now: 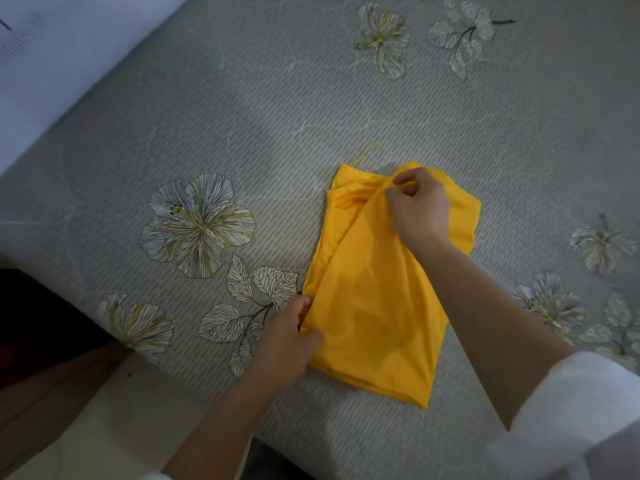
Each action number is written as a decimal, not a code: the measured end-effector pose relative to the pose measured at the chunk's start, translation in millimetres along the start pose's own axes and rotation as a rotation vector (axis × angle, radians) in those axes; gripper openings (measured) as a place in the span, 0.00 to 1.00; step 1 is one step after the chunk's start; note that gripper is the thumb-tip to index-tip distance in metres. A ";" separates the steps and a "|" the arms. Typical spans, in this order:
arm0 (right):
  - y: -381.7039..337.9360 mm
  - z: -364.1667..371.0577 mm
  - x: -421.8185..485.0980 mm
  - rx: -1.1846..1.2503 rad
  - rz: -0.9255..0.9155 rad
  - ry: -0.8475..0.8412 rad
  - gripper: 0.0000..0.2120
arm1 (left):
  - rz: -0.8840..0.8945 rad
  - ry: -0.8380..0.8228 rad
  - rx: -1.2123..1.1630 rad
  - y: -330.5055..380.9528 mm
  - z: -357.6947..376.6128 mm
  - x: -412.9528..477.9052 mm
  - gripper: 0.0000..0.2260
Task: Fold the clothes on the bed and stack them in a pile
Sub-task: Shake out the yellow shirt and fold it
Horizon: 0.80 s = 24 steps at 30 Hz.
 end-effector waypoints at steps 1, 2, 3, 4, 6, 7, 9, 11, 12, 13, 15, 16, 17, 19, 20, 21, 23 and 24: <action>0.1 14.0 2.9 -0.095 0.008 -0.094 0.05 | 0.001 0.000 0.002 0.4 -0.2 -0.3 0.19; 2.0 24.6 4.4 -0.181 0.022 -0.156 0.08 | 0.002 -0.002 -0.001 0.6 -0.2 -0.8 0.19; 4.5 31.6 6.3 -0.258 0.041 -0.182 0.12 | 0.004 -0.006 -0.003 1.0 -0.3 -1.3 0.18; 6.2 35.3 8.7 -0.326 0.053 -0.176 0.16 | 0.009 -0.008 -0.003 1.2 -0.6 -1.5 0.18; 6.0 40.5 13.7 -0.421 0.055 -0.162 0.19 | 0.017 -0.009 0.008 2.3 -1.6 -2.8 0.17; 5.4 41.6 15.3 -0.441 0.056 -0.166 0.17 | 0.018 -0.010 0.008 2.8 -2.2 -3.5 0.17; 8.8 36.6 18.5 -0.403 0.085 -0.162 0.09 | 0.018 -0.016 -0.004 4.1 -2.9 -4.8 0.18; 16.2 22.1 19.3 -0.298 0.150 -0.119 0.06 | -0.006 -0.029 -0.042 4.0 -4.3 -6.4 0.17; 19.5 13.0 18.3 -0.242 0.184 -0.083 0.06 | -0.024 -0.044 -0.095 4.1 -5.1 -8.0 0.16; 21.7 4.7 17.2 -0.188 0.214 -0.046 0.07 | -0.032 -0.062 -0.150 5.2 -5.7 -9.9 0.16; 23.5 -5.5 15.4 -0.054 0.247 0.003 0.11 | 0.000 -0.078 -0.187 10.9 -9.1 -13.9 0.16; 22.4 -7.4 14.7 0.013 0.253 0.016 0.12 | 0.018 -0.073 -0.184 13.0 -12.2 -16.0 0.16; 19.5 -7.4 14.0 0.072 0.254 0.023 0.12 | 0.025 -0.061 -0.177 13.5 -15.6 -17.3 0.16; 10.7 -5.1 12.2 0.152 0.239 0.033 0.12 | 0.006 -0.030 -0.166 10.2 -22.2 -17.4 0.16; 4.4 -3.1 10.8 0.165 0.210 0.035 0.11 | -0.013 -0.013 -0.169 7.1 -25.2 -16.9 0.16; -2.8 0.3 9.2 0.158 0.167 0.026 0.09 | -0.033 0.000 -0.178 3.7 -27.8 -16.6 0.16; -16.6 15.5 4.9 0.147 0.070 -0.082 0.05 | -0.059 0.014 -0.181 -1.6 -31.5 -17.1 0.15; -20.7 26.9 1.3 0.171 0.042 -0.191 0.03 | -0.068 0.028 -0.164 -3.7 -33.2 -17.9 0.15</action>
Point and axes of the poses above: each hand's wrist, its own x-axis towards the middle knuckle, its own z-axis out of the palm, y = z × x, the point moved 10 cm from there along x, towards the middle knuckle
